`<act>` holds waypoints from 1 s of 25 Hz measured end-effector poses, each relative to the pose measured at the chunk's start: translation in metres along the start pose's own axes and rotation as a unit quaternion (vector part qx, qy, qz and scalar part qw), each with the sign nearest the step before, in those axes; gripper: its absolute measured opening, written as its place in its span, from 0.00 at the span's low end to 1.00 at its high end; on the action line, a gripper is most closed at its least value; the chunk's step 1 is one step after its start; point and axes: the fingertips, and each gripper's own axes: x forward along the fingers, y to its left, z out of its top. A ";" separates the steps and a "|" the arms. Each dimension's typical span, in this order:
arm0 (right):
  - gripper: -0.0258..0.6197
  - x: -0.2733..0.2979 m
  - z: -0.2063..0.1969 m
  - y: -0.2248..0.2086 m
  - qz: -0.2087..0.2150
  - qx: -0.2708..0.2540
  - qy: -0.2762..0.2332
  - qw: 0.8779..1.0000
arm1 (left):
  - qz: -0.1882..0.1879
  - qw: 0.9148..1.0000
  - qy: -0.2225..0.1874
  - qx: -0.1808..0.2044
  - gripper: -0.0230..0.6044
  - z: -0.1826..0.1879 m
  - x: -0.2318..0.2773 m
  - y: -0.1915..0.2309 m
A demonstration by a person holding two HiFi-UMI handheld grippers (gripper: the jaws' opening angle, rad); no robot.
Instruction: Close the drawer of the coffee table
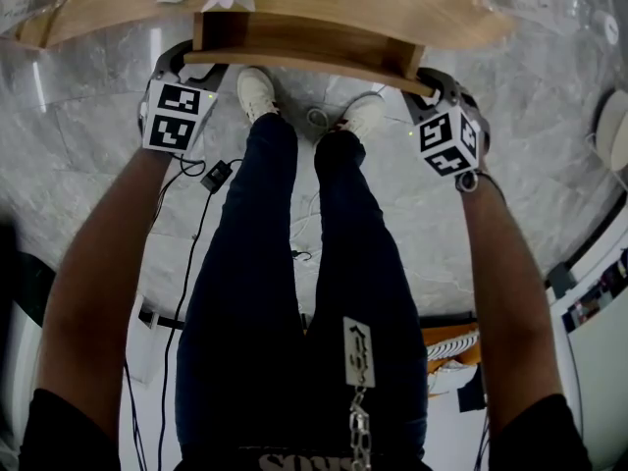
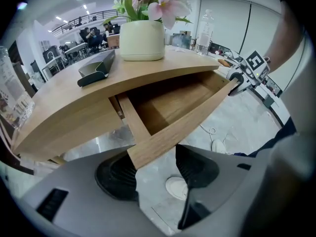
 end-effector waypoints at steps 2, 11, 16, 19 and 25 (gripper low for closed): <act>0.25 -0.002 -0.002 0.004 0.003 -0.003 0.000 1.000 | -0.001 1.000 0.001 0.001 0.44 -0.003 -0.002 -0.004; 0.24 -0.007 -0.012 0.035 0.019 -0.008 0.005 1.000 | -0.007 1.000 0.014 -0.003 0.43 -0.028 -0.015 -0.021; 0.24 -0.009 -0.021 0.056 0.032 -0.016 0.014 0.999 | -0.014 1.000 0.027 -0.004 0.43 -0.047 -0.021 -0.034; 0.23 -0.008 -0.026 0.070 0.041 -0.025 0.017 0.999 | -0.017 0.999 0.033 -0.004 0.43 -0.058 -0.023 -0.039; 0.23 -0.005 -0.027 0.072 0.038 -0.020 0.018 0.999 | -0.014 0.999 0.035 -0.003 0.42 -0.061 -0.021 -0.039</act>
